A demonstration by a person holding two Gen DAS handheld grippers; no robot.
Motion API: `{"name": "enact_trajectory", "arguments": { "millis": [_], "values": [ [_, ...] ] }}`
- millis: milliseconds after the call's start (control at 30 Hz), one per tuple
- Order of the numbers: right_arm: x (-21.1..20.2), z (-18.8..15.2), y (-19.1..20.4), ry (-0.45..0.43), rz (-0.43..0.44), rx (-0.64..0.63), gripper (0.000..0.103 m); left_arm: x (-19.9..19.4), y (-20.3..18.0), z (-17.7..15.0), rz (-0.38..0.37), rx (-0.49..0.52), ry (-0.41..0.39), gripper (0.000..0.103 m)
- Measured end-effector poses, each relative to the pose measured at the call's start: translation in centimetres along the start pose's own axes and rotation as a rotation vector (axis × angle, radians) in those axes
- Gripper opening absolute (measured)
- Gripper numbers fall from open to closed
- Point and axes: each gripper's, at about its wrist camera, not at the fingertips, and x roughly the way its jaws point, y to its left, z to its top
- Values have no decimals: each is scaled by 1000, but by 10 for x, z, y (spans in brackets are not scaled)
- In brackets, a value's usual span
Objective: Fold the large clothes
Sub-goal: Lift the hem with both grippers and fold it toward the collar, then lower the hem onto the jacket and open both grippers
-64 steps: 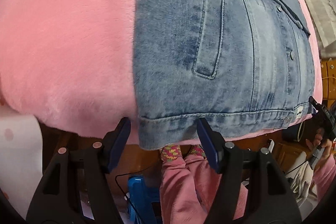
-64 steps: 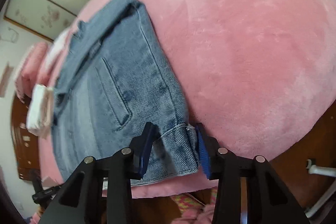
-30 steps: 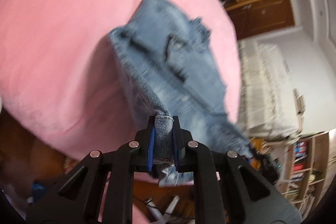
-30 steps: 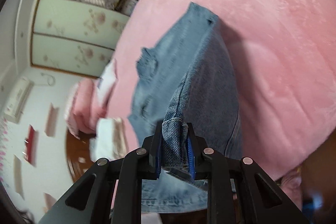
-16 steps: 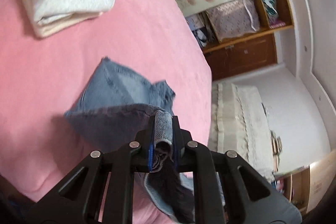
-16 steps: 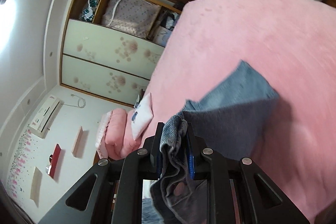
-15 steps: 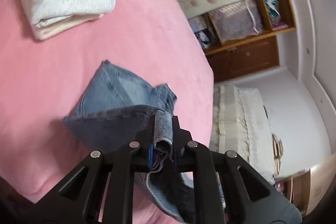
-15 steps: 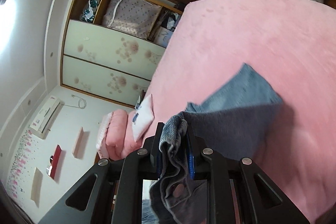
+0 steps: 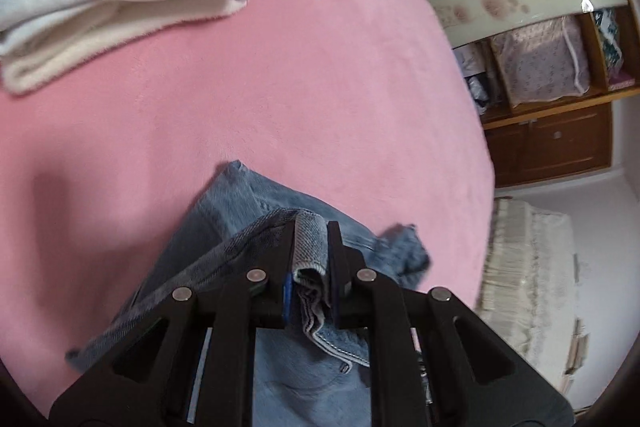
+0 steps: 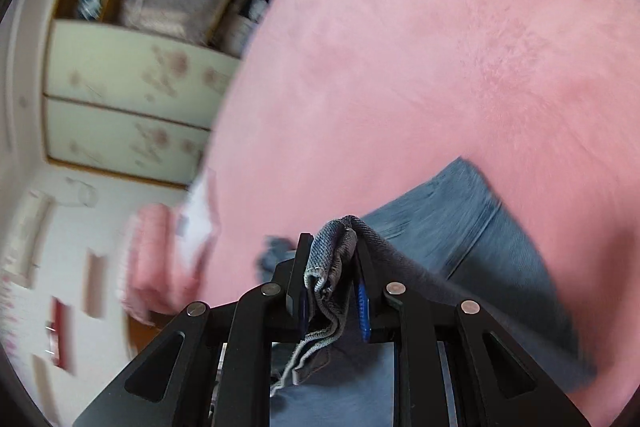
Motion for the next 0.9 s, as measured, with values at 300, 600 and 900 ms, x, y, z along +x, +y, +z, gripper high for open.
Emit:
{"name": "enact_trajectory", "arguments": {
  "millis": [300, 600, 900],
  "values": [
    [50, 17, -16, 82, -132, 8, 28, 73, 13, 8, 118, 14, 103, 28],
    [-4, 18, 41, 11, -163, -225, 37, 30, -52, -19, 108, 330, 52, 65],
    [-52, -117, 89, 154, -80, -496, 27, 30, -87, -169, 138, 710, 239, 48]
  ]
}}
